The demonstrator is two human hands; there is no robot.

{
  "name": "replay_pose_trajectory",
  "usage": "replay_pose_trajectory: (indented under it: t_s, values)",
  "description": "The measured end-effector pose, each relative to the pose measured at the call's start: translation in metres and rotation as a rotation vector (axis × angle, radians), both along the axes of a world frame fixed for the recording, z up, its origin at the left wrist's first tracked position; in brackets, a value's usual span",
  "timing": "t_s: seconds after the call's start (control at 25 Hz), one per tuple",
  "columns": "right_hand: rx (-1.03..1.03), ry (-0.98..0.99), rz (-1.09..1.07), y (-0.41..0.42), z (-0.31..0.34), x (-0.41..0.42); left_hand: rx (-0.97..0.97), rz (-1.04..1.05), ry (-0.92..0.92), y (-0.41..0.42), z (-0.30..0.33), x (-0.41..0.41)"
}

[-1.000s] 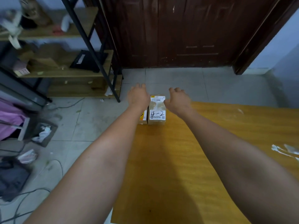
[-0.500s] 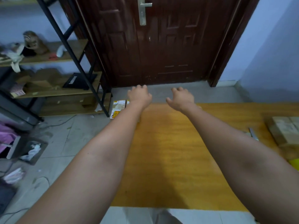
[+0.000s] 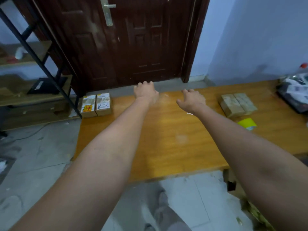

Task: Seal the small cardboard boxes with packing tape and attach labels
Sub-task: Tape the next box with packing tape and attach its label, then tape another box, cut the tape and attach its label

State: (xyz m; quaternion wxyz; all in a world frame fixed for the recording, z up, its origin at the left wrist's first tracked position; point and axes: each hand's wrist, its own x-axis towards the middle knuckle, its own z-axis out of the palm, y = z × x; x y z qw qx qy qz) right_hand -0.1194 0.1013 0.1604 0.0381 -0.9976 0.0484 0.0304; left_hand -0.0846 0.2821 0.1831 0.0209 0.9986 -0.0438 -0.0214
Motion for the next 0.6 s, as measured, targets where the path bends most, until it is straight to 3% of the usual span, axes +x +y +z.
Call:
replay_pose_trajectory:
  t_s: [0.6]
  values:
    - [0.045, 0.01, -0.048, -0.327, 0.016, -0.017, 0.001, -0.061, -0.011, -0.319, -0.006, -0.021]
